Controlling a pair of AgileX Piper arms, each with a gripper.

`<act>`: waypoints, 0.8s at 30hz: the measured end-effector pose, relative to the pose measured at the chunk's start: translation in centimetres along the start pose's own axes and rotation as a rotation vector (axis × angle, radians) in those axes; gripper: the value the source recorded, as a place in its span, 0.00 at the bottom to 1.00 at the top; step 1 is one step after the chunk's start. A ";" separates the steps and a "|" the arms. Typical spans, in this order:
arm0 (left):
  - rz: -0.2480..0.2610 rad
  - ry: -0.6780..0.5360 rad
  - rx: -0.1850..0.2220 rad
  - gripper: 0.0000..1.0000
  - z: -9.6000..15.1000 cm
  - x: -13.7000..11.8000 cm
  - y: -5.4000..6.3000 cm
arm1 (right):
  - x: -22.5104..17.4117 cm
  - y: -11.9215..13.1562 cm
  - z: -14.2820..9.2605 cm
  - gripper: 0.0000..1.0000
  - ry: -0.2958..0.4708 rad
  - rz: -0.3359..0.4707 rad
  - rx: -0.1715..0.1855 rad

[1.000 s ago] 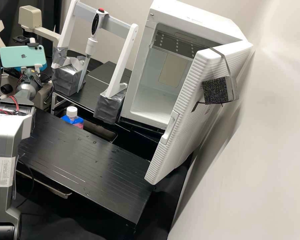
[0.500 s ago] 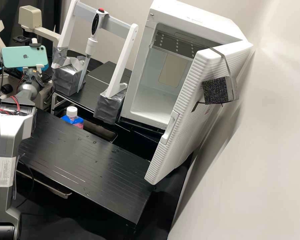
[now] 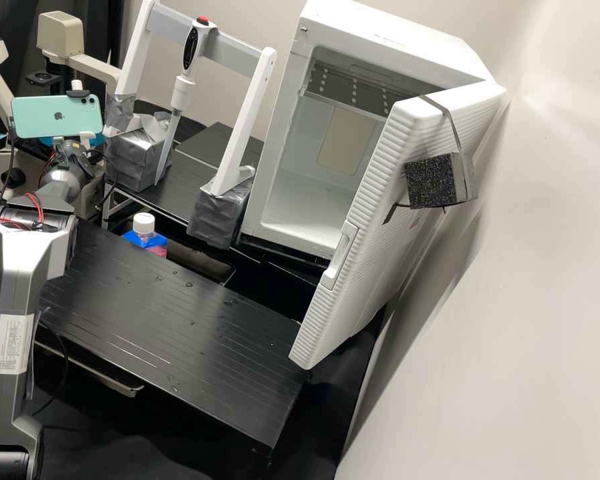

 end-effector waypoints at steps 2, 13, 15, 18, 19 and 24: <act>0.000 0.000 0.000 1.00 0.0 0.0 0.0 | 0.0 0.0 0.1 1.00 0.001 0.001 0.001; 0.000 0.000 0.000 1.00 0.0 0.0 0.0 | -0.8 -0.4 1.5 1.00 0.009 -0.012 0.028; 0.000 0.000 0.000 1.00 0.0 0.0 0.0 | -1.2 -0.3 1.4 1.00 0.009 -0.015 0.029; 0.000 0.000 0.000 1.00 0.0 0.0 0.0 | -1.6 0.0 1.0 1.00 0.023 -0.008 0.029; 0.000 0.000 0.000 1.00 0.0 0.0 0.0 | -1.7 0.1 1.0 0.00 0.023 -0.008 0.029; 0.000 0.000 0.000 1.00 0.0 0.0 0.0 | -1.7 0.2 1.0 0.00 0.024 -0.003 0.041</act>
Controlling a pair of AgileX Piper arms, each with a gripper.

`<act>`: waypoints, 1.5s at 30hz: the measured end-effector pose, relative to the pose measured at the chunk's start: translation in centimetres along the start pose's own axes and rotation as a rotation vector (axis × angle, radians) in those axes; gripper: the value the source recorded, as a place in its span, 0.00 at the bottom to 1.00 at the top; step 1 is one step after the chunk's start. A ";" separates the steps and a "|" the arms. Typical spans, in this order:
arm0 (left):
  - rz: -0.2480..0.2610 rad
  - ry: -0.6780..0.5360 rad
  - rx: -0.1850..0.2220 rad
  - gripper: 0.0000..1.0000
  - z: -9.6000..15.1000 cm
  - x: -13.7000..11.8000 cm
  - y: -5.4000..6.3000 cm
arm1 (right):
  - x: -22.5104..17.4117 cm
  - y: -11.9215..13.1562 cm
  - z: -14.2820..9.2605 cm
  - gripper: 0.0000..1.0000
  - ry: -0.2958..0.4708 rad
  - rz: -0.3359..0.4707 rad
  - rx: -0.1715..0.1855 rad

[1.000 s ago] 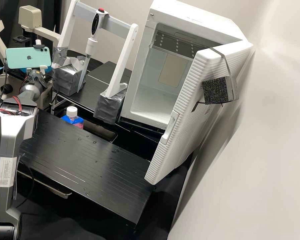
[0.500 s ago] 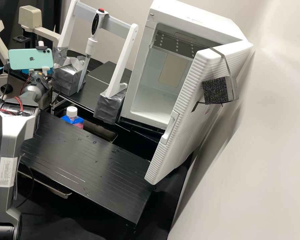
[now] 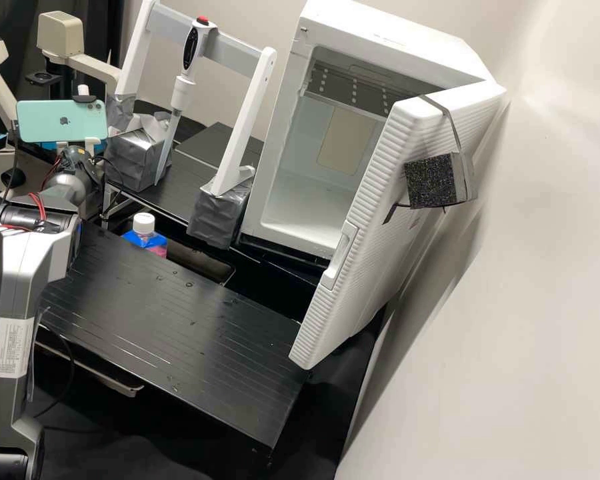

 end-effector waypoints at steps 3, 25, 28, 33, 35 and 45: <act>0.000 0.000 0.000 1.00 0.0 0.0 0.0 | 0.0 0.0 0.0 0.00 0.000 0.000 0.000; 0.000 0.000 0.000 1.00 0.0 0.0 0.0 | -0.6 0.4 0.6 1.00 0.018 -0.002 -0.032; 0.000 0.000 0.000 1.00 0.0 0.0 0.0 | -1.0 0.3 0.6 1.00 0.032 -0.008 -0.040; 0.000 0.000 0.000 1.00 0.0 0.0 0.0 | -1.1 0.2 0.6 1.00 0.035 -0.009 -0.040; 0.000 0.000 0.000 1.00 0.0 0.0 0.0 | -1.1 0.3 0.5 1.00 0.039 -0.008 -0.040; 0.000 0.000 0.000 1.00 0.0 0.0 0.0 | -0.7 -0.2 1.0 1.00 0.056 0.014 0.047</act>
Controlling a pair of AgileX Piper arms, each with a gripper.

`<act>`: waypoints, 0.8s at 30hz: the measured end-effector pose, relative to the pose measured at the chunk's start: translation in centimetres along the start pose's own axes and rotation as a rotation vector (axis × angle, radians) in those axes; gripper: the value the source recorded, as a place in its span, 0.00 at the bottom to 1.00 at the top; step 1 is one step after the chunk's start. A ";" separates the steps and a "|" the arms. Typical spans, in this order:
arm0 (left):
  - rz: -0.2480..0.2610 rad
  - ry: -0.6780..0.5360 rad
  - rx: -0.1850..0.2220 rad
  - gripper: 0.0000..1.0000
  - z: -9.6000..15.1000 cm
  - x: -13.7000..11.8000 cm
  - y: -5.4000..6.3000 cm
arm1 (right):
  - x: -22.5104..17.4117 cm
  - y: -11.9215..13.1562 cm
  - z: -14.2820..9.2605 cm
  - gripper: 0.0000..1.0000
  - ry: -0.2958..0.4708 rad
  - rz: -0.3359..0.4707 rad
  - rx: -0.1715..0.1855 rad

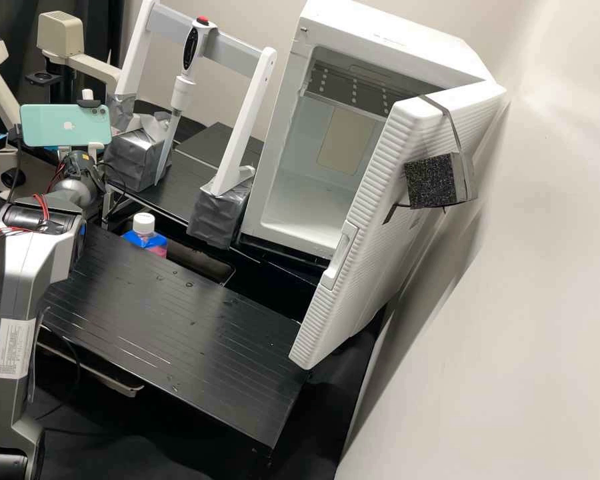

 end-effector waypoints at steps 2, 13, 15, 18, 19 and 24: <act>0.000 0.000 0.000 1.00 0.0 0.0 0.0 | 0.0 0.0 0.0 1.00 -0.001 0.003 0.008; 0.000 0.000 0.000 1.00 0.0 0.0 0.0 | 0.0 0.0 0.0 1.00 -0.001 0.003 0.008; 0.000 0.000 0.000 1.00 0.0 0.0 0.0 | 0.0 0.0 0.0 1.00 -0.001 0.003 0.008; 0.000 0.000 0.000 1.00 0.0 0.0 0.0 | 0.0 -0.2 0.2 1.00 -0.005 -0.002 0.010; 0.000 0.000 0.000 1.00 0.0 0.0 0.0 | -0.2 -0.3 0.2 1.00 -0.008 -0.008 0.005; 0.000 0.000 0.000 1.00 0.0 0.0 0.0 | -2.0 -0.7 0.1 1.00 -0.029 -0.031 -0.024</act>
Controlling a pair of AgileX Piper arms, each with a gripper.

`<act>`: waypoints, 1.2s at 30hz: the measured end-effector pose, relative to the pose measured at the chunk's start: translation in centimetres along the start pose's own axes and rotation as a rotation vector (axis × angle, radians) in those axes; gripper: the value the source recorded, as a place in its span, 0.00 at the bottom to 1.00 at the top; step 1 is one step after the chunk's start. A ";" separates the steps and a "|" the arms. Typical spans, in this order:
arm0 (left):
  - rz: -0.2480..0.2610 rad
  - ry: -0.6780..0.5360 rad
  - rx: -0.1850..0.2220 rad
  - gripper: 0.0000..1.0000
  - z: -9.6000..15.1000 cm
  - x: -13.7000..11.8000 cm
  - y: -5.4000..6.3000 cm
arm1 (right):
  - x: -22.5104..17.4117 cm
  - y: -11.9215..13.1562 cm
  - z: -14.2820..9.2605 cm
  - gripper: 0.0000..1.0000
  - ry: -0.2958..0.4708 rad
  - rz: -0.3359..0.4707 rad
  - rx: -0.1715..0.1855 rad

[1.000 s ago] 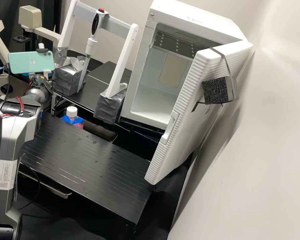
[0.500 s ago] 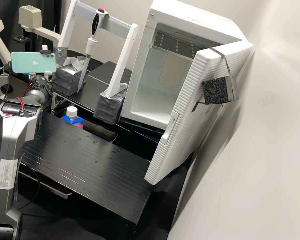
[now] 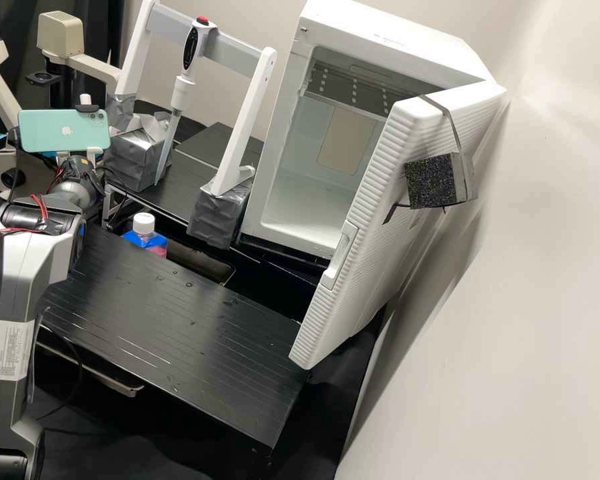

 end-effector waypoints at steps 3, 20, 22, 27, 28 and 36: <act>0.000 0.000 0.000 1.00 0.0 0.0 0.0 | -2.0 0.1 -0.5 1.00 -0.002 0.030 -0.050; 0.000 0.000 0.000 1.00 0.0 0.0 0.0 | -14.4 1.1 -4.8 1.00 0.157 0.215 -0.164; 0.000 0.000 0.000 1.00 0.0 0.0 0.0 | -15.9 1.2 -5.6 1.00 0.195 0.248 -0.168; 0.000 0.000 0.000 1.00 0.0 0.0 0.0 | -19.2 0.6 -6.5 1.00 0.250 0.295 -0.210; 0.000 0.000 0.000 1.00 0.0 0.0 0.0 | -20.0 0.5 -6.6 1.00 0.258 0.310 -0.222; 0.000 0.000 0.000 1.00 0.0 0.0 0.0 | -26.5 1.7 -4.7 1.00 0.204 0.656 -0.176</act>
